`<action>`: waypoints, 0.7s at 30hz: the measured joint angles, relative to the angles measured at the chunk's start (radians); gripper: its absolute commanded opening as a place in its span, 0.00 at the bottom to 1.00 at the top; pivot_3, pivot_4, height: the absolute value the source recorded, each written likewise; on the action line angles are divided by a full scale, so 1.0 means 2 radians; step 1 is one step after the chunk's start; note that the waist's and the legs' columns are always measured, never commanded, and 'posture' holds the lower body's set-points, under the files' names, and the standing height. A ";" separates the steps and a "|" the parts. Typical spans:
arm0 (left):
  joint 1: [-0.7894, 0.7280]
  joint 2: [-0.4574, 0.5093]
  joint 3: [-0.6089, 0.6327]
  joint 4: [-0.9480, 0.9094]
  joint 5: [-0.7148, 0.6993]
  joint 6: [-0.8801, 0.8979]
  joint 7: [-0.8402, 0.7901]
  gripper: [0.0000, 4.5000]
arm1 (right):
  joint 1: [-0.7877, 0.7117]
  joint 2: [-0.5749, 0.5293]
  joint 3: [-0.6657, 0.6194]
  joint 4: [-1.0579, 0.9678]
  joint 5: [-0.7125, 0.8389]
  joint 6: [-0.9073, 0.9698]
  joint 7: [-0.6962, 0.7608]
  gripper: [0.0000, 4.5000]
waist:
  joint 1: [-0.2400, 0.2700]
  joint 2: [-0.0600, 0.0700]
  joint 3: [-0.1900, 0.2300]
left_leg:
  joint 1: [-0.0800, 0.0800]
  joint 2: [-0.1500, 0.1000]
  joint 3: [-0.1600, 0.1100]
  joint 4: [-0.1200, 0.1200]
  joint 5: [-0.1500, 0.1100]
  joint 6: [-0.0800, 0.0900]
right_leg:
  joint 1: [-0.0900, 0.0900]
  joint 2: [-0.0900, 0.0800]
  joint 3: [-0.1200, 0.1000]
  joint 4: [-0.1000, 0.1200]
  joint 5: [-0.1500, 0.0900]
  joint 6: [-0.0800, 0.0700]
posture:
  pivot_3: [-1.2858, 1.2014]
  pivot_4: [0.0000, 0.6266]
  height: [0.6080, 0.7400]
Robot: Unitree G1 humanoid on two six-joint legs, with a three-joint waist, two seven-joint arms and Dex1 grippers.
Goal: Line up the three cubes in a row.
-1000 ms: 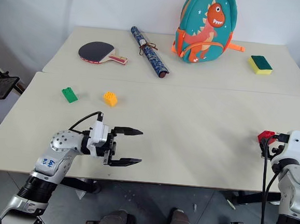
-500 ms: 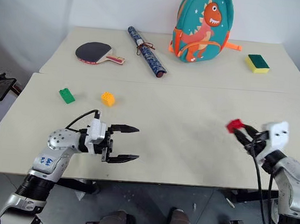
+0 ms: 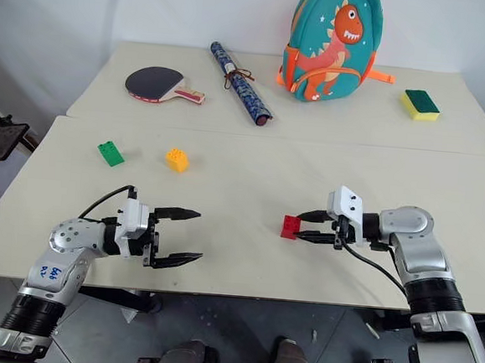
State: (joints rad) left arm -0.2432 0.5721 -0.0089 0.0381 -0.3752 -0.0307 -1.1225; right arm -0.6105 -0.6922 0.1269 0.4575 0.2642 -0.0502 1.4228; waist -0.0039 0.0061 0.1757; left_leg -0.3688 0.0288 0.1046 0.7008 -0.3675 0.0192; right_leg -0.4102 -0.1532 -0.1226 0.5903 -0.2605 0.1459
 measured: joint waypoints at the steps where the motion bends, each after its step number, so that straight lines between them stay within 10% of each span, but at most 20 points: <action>1: 0.002 0.002 0.002 -0.002 0.000 0.001 0.002 1.00 | -0.009 0.001 0.001 0.016 -0.001 -0.007 0.009 0.32 | 0.000 0.000 0.000 | 0.000 0.000 0.000 0.000 0.000 0.000 | 0.000 0.000 0.000 0.000 0.000 0.000 | 0.52 0.24 1.00; 10: 0.038 0.008 0.049 -0.014 -0.006 0.003 0.043 1.00 | -0.036 0.026 -0.005 0.101 -0.018 -0.073 0.036 0.98 | -0.002 0.000 0.000 | 0.000 0.001 0.000 0.000 0.000 -0.001 | 0.000 0.000 0.000 0.000 0.000 0.000 | 0.52 0.24 1.00; 21: 0.195 -0.083 0.255 -0.033 -0.046 0.000 0.247 1.00 | 0.141 0.035 -0.137 -0.138 0.145 0.031 -0.033 0.99 | 0.003 0.000 0.000 | 0.000 0.001 -0.002 0.000 -0.001 -0.001 | 0.001 0.000 -0.001 0.000 0.000 0.000 | 0.52 0.24 1.00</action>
State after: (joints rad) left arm 0.1460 0.4054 0.5018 -0.0275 -0.4679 -0.0305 -0.6276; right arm -0.3293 -0.6213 -0.1478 0.1819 0.5540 0.0113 1.3571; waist 0.0025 0.0054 0.1755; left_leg -0.3683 0.0315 0.1005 0.7011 -0.3700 0.0164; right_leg -0.4089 -0.1522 -0.1248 0.5906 -0.2604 0.1457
